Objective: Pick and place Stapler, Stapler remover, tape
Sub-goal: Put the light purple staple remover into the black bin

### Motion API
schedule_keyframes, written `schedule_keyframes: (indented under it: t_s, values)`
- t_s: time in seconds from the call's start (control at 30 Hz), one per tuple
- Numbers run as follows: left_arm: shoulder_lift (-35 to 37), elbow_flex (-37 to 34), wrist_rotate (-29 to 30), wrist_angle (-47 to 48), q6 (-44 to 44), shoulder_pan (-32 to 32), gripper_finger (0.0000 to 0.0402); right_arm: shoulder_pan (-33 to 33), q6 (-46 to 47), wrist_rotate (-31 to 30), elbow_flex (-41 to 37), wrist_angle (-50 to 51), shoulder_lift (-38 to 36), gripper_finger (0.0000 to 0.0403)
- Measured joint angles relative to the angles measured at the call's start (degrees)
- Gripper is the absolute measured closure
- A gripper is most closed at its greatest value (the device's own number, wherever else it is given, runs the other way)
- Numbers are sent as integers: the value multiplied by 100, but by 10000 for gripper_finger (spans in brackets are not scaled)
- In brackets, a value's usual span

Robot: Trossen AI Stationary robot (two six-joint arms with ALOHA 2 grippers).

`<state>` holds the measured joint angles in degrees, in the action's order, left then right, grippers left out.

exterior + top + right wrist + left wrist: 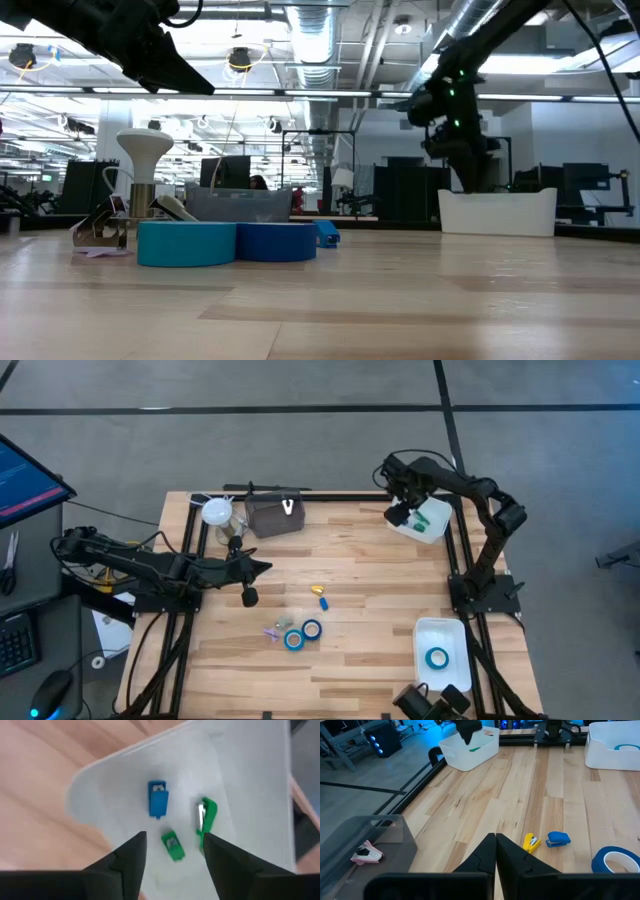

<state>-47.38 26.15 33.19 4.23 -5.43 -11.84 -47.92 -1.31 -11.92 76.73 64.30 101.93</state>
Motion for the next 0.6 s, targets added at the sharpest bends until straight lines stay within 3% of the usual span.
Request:
schedule_keyframes:
  t_s: [0.23,0.33,0.6]
  values:
    - [-2,0,-1,0,0,1,399,558,-132,745,811,566,-19,250]
    - [-1,0,-1,6,0,1,399,957,-407,1184,826,284,-222,272]
    - [0,0,0,42,0,2,399,2243,-754,1274,209,-1101,-1387,332]
